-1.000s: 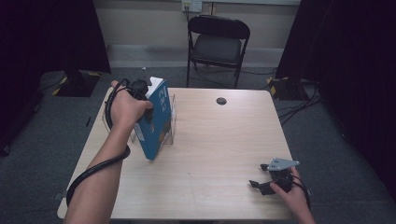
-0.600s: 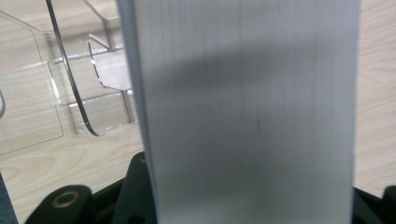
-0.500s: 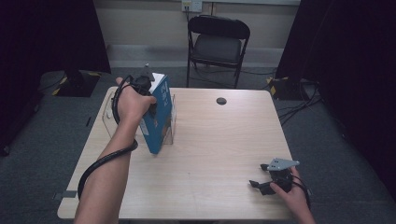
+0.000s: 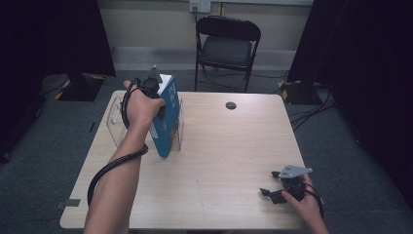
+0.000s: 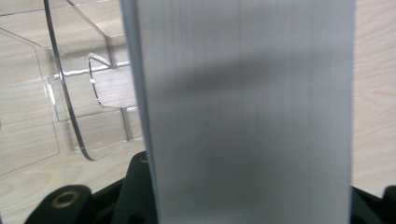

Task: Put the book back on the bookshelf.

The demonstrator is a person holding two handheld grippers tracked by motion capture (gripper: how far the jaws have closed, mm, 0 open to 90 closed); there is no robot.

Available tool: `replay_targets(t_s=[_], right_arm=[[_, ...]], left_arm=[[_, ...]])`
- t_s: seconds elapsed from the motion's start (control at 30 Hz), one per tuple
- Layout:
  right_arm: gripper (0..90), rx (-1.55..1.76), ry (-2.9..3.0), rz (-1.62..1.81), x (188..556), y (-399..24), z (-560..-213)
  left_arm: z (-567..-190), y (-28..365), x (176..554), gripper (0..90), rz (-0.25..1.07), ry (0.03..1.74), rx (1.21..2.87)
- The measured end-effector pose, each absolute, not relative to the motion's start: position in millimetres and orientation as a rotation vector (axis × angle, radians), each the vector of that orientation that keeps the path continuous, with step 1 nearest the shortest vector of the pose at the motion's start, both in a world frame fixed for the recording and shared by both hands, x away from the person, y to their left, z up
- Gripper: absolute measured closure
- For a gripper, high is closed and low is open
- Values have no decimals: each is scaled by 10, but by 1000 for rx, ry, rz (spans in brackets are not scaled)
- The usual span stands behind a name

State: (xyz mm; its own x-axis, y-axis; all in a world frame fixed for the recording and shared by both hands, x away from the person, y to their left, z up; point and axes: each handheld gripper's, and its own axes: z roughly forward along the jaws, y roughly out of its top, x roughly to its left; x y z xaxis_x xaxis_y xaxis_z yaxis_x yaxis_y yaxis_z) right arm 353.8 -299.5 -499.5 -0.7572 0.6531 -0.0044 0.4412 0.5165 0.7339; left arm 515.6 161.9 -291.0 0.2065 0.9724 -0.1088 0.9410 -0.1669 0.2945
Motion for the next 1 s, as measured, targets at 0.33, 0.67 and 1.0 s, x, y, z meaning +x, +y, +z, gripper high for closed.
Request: replay_targets(t_s=[0.33,0.67,1.0], right_arm=[[145,920,2481,1081,3537,-2994,-4995],[144,917,2484,1086,3541,-2992,-4996],[138,914,2489,1095,3554,-2978,-5000]], left_arm=[[-2934,1555,5182,610,221,1732,2218],[-2830,1641,5023,497,260,1631,2218],[-2833,1700,4845,496,222,1585,2197]])
